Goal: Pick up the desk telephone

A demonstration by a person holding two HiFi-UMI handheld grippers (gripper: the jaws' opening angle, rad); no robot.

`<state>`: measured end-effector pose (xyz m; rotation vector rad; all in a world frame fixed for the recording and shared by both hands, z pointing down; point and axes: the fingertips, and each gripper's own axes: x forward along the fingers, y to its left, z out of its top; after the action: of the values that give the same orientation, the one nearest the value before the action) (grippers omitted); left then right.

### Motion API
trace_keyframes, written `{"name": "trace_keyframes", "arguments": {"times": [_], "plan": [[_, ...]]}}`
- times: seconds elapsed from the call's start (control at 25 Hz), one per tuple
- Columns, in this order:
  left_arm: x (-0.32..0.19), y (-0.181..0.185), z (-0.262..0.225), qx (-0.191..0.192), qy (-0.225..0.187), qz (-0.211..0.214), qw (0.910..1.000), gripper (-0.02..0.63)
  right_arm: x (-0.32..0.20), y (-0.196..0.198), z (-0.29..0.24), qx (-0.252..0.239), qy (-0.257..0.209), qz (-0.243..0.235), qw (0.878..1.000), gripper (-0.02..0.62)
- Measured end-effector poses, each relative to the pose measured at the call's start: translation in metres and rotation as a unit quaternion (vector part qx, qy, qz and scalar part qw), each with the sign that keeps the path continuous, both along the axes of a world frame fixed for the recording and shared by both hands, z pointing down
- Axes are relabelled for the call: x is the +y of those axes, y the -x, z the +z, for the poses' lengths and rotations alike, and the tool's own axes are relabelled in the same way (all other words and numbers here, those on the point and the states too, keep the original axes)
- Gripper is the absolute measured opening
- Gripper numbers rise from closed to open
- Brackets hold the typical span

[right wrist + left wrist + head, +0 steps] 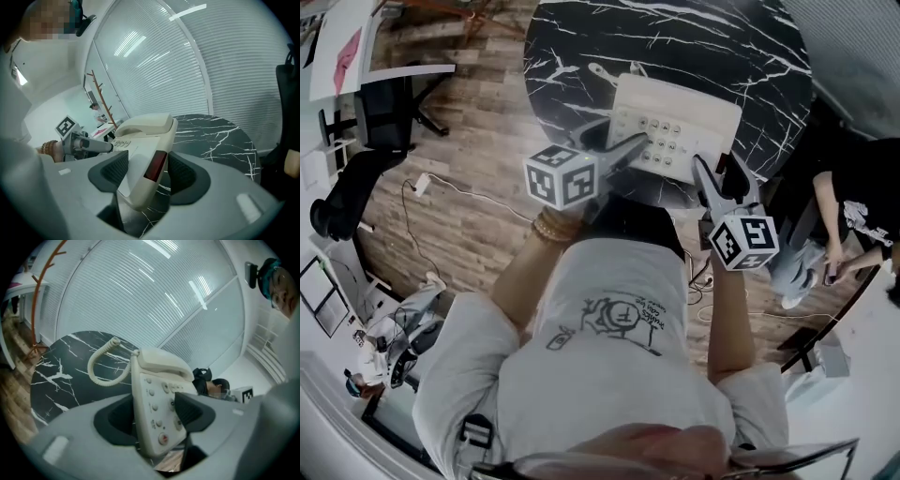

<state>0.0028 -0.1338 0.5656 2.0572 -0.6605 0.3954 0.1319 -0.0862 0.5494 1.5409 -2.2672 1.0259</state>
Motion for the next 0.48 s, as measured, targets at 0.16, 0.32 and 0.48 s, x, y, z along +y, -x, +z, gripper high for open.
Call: {"name": "trace_keyframes", "arguments": {"times": [0.16, 0.32, 0.48], "plan": [[0.002, -0.002, -0.031, 0.005, -0.014, -0.004, 0.9999, 0.264, 0.001, -0.003, -0.031, 0.0, -0.018, 0.001, 1.0, 0.268], [0.001, -0.003, -0.06, 0.01, -0.032, -0.009, 0.9994, 0.264, 0.0, -0.003, -0.058, -0.002, -0.036, 0.003, 0.999, 0.268], [0.005, -0.002, -0.091, 0.015, -0.042, -0.009, 0.999, 0.264, 0.006, -0.002, -0.089, -0.002, -0.05, 0.005, 0.999, 0.268]]}}
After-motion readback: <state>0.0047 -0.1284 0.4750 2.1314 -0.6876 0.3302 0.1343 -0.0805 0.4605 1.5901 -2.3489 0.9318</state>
